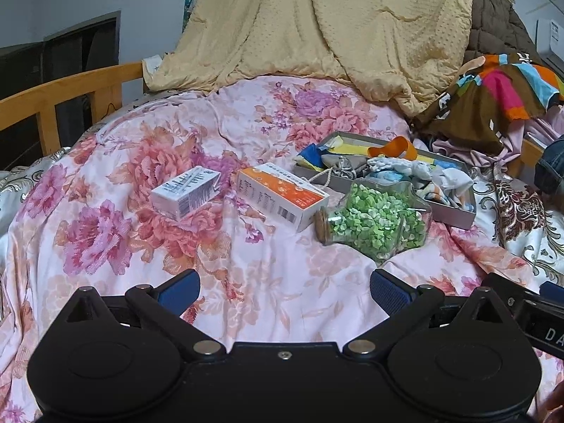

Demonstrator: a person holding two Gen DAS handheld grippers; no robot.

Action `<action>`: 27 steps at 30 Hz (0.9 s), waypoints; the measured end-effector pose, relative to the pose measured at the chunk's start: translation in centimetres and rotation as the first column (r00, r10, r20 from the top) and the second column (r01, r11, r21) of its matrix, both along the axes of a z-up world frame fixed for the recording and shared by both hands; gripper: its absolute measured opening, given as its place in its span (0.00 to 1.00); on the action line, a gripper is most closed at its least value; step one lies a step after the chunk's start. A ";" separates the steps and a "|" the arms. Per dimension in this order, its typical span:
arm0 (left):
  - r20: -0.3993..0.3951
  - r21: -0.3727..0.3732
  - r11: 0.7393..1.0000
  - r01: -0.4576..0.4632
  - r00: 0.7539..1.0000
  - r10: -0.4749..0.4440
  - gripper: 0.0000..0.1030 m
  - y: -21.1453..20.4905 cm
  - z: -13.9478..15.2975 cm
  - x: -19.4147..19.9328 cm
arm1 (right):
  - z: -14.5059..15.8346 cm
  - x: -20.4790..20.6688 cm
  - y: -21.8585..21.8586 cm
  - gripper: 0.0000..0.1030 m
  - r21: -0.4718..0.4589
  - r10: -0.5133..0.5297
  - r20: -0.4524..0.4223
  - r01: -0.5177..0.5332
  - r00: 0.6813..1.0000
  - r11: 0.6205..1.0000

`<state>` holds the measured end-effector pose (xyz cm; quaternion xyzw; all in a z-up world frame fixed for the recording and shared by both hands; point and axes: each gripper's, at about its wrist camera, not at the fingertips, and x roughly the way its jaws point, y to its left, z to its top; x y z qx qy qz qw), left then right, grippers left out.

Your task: Organize soft objects

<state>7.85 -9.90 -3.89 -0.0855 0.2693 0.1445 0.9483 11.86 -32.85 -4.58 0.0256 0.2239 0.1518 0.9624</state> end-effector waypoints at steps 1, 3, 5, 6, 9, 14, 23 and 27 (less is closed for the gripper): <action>0.003 0.005 1.000 -0.003 1.000 0.003 0.99 0.0 0.0 0.0 | -0.1 0.0 0.0 1.00 0.001 -0.002 0.005 0.002 1.000 1.000; 0.015 0.013 1.000 -0.008 1.000 0.007 0.99 0.0 0.0 0.0 | -0.2 0.0 0.0 1.00 -0.004 -0.002 0.012 0.003 1.000 1.000; 0.023 0.024 1.000 -0.008 1.000 0.008 0.99 -0.2 0.0 0.1 | -0.4 0.1 0.0 1.00 -0.004 -0.004 0.013 0.004 1.000 1.000; 0.024 0.031 1.000 -0.005 1.000 0.005 0.99 -0.2 0.0 0.1 | -0.5 0.3 0.1 1.00 -0.005 -0.004 0.008 0.004 1.000 1.000; 0.013 0.053 0.999 0.003 1.000 -0.004 0.99 -0.4 -0.2 0.2 | -0.8 0.5 0.2 1.00 -0.007 -0.009 -0.008 0.009 1.000 1.000; -0.017 0.080 0.997 0.006 1.000 -0.005 0.99 -0.5 -0.7 0.2 | -0.7 0.3 0.0 1.00 -0.004 -0.013 -0.006 0.013 1.000 1.000; -0.068 0.055 0.998 -0.039 0.997 0.043 0.99 0.2 -2.0 0.6 | -1.7 0.9 0.5 1.00 -0.039 -0.001 -0.032 0.000 0.999 0.999; -0.081 0.075 0.996 -0.038 0.996 0.044 0.99 -0.1 -2.2 0.7 | -1.9 0.8 0.5 1.00 -0.041 0.004 -0.041 -0.006 0.999 0.999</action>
